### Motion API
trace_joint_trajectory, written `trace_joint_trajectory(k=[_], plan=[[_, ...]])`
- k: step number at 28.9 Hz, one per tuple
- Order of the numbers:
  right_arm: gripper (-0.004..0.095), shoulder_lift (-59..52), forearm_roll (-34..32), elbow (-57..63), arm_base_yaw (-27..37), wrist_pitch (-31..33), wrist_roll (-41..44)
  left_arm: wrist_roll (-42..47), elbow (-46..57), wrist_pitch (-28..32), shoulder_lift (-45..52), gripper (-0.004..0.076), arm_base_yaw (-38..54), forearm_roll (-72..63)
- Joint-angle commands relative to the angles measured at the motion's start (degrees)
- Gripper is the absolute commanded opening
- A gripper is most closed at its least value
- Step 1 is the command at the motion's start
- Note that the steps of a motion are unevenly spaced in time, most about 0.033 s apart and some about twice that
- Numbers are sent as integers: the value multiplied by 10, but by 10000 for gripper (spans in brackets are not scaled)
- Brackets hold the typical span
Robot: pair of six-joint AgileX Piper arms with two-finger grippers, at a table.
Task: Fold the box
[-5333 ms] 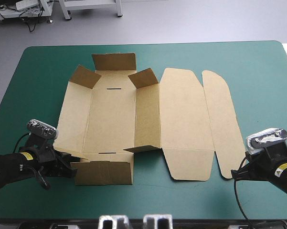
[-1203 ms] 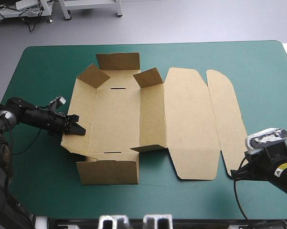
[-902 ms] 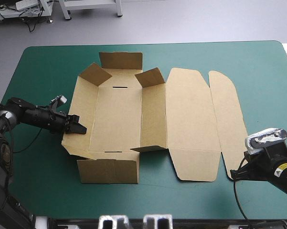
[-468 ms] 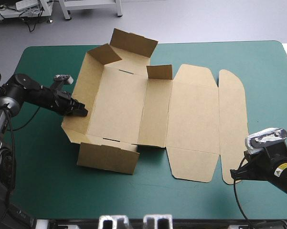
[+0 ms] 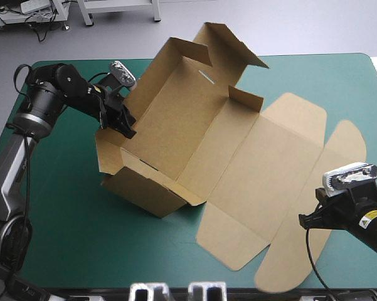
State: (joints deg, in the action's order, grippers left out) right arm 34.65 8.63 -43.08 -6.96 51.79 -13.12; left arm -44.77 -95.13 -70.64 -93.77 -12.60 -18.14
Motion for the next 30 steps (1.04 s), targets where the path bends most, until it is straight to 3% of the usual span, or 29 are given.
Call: trace_joint_trajectory(k=[1, 4, 9, 14, 23, 27, 30], plan=[[-20, 1, 11, -17, 3, -59, 13, -39, -27, -30, 29, -10, -39, 64], [-20, 1, 11, -17, 3, -105, 21, -44, -27, -7, 29, -10, -61, 82], [-20, 32, 9, -46, 3, -175, 26, -44, -27, 90, 29, -10, -80, 79], [-20, 119, 2, -130, 5, -162, 23, -52, -27, 148, 29, -9, -102, 118], [-20, 273, -17, -292, 5, -133, 10, -58, -27, 193, 29, 13, -165, 218], [-20, 336, -16, -380, 5, -84, -9, 8, -27, 231, 29, 13, -200, 306], [-20, 363, -16, -428, 5, -63, -17, 69, -27, 224, 29, 13, -221, 390]])
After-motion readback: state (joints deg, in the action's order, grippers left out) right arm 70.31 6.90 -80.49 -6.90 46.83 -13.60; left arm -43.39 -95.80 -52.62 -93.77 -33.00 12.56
